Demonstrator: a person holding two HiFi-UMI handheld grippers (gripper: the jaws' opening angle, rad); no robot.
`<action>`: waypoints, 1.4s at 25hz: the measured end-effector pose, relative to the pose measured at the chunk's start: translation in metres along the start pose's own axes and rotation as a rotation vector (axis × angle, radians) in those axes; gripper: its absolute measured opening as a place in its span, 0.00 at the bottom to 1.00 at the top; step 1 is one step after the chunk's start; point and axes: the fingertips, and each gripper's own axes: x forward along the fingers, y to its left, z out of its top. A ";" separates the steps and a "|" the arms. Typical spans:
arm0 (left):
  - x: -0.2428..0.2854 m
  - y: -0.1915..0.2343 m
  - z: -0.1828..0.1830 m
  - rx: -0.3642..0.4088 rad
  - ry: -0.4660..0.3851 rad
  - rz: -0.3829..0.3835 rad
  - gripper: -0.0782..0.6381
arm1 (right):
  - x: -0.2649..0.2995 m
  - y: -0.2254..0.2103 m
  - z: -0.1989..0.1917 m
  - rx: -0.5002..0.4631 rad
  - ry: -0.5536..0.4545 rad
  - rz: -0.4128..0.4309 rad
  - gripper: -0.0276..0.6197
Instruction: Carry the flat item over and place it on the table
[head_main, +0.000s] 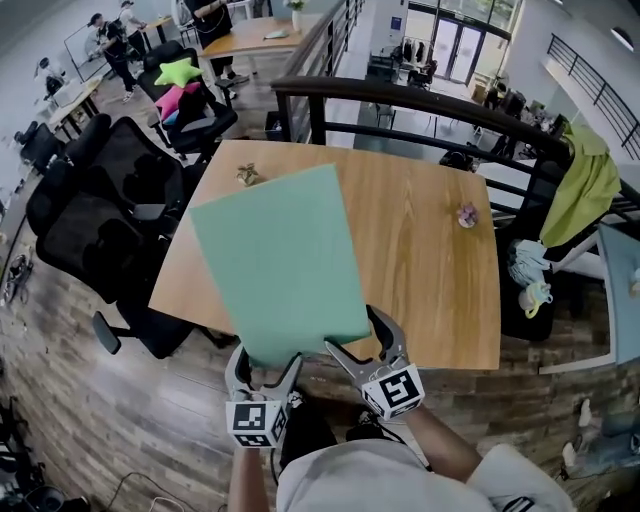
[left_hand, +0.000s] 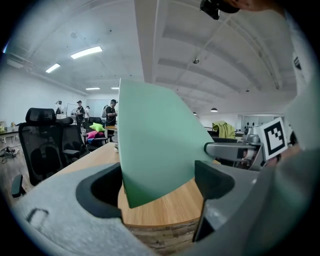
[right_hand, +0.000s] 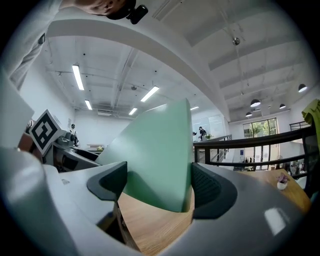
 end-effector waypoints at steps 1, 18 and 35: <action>0.004 0.004 0.000 0.000 0.006 -0.010 0.76 | 0.004 -0.001 -0.002 0.004 0.007 -0.009 0.67; 0.062 0.047 -0.002 0.025 0.077 -0.235 0.76 | 0.045 -0.012 -0.023 0.055 0.066 -0.235 0.67; 0.073 0.072 -0.033 0.040 0.154 -0.368 0.76 | 0.054 0.007 -0.062 0.146 0.134 -0.367 0.68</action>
